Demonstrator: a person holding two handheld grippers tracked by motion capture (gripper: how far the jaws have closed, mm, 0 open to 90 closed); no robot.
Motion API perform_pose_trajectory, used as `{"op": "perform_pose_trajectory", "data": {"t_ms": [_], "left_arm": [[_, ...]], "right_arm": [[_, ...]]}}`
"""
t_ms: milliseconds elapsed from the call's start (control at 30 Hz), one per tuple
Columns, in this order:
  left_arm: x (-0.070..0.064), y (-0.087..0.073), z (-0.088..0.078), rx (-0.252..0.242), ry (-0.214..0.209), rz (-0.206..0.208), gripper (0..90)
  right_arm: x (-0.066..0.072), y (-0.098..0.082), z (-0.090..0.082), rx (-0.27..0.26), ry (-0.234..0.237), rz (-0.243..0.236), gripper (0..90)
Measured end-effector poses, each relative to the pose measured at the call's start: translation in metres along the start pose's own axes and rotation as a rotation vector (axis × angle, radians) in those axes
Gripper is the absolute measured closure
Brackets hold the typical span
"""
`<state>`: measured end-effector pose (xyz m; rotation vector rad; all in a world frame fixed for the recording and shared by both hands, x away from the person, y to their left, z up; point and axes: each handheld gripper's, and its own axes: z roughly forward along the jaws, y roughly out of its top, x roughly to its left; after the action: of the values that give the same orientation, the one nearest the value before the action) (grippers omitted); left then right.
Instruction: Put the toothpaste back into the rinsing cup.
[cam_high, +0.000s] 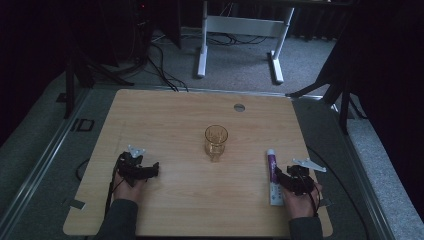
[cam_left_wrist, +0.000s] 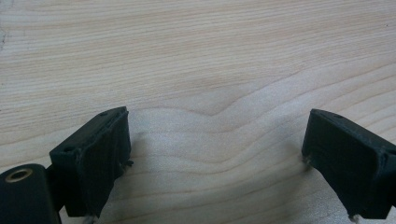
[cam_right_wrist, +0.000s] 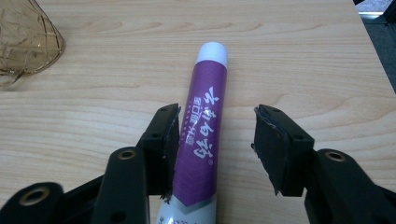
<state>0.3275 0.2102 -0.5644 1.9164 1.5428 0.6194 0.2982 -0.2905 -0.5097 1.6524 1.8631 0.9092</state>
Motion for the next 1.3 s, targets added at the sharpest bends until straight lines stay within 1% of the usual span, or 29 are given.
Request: {"op": "perform_pose_trajectory", "data": {"t_ms": [167,200,233,300,400,533,667,767,833,1000,1133,1200,1300], "left_arm": [[0.000,0.000,0.000,0.000,0.000,0.000,8.2],[0.000,0.000,0.000,-0.001,0.000,0.000,8.2],[0.000,0.000,0.000,0.000,0.000,0.000,8.2],[0.000,0.000,0.000,-0.001,0.000,0.000,8.2],[0.000,0.000,0.000,0.001,0.000,0.001,8.2],[0.000,0.000,0.000,0.001,0.003,-0.001,8.2],[0.000,0.000,0.000,0.001,0.004,-0.002,8.2],[0.000,0.000,0.000,0.000,0.004,-0.002,8.2],[0.000,0.000,0.000,0.000,0.004,-0.003,8.3],[0.000,0.001,0.001,0.001,0.005,-0.003,8.2],[0.000,0.001,0.001,0.002,0.007,-0.003,8.2],[-0.001,0.001,0.001,0.002,0.007,-0.003,8.2],[-0.001,0.001,0.001,0.002,0.009,-0.004,8.3]], "right_arm": [[0.002,0.001,0.000,0.009,0.006,-0.008,51.0],[0.004,0.001,0.000,0.009,0.007,-0.014,51.0],[0.007,0.003,0.001,0.015,0.005,-0.032,51.8],[0.007,0.003,0.001,0.015,0.006,-0.035,52.0],[0.010,0.006,0.003,0.026,0.003,-0.064,52.0],[0.011,0.009,0.003,0.034,0.004,-0.069,50.8],[0.012,0.011,0.003,0.042,0.000,-0.084,53.2],[0.012,0.013,0.002,0.052,0.012,-0.060,53.8],[0.012,0.015,0.001,0.059,0.019,-0.053,54.1],[0.013,0.020,0.003,0.099,0.038,-0.039,54.9],[0.013,0.024,0.003,0.117,0.054,-0.010,56.6],[0.013,0.025,0.002,0.123,0.054,-0.008,59.0],[0.012,0.027,0.001,0.126,0.052,-0.003,59.9]]}}
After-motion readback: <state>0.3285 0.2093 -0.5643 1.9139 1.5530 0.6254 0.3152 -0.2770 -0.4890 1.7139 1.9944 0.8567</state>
